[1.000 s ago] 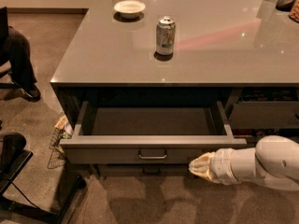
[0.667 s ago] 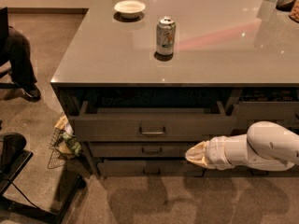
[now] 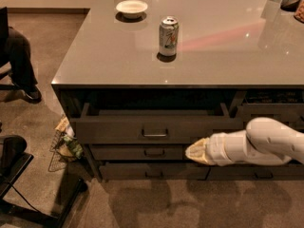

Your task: Close top drawer

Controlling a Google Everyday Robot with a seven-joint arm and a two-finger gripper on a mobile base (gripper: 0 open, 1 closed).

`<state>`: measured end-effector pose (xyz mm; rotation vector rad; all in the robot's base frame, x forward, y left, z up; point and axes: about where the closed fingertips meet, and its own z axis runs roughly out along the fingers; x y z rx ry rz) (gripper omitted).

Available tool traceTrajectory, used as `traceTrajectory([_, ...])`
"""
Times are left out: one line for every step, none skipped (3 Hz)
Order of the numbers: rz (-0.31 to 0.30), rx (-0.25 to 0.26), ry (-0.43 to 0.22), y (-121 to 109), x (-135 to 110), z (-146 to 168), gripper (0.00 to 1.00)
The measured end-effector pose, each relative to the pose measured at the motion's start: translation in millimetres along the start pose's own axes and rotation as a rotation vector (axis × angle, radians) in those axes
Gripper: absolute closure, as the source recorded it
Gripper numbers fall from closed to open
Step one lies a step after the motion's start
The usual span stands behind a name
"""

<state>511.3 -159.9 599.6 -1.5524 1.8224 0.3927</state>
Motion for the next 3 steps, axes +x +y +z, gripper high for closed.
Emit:
traceTrajectory([-0.027, -0.017, -0.033, -41.6, 4.3, 21.9, 1.00])
traceTrajectory([-0.028, 0.016, -0.047, -93.2, 16.1, 25.6, 1.00])
traceTrajectory([-0.047, 0.058, -0.052, -117.0, 9.7, 16.1, 1.00])
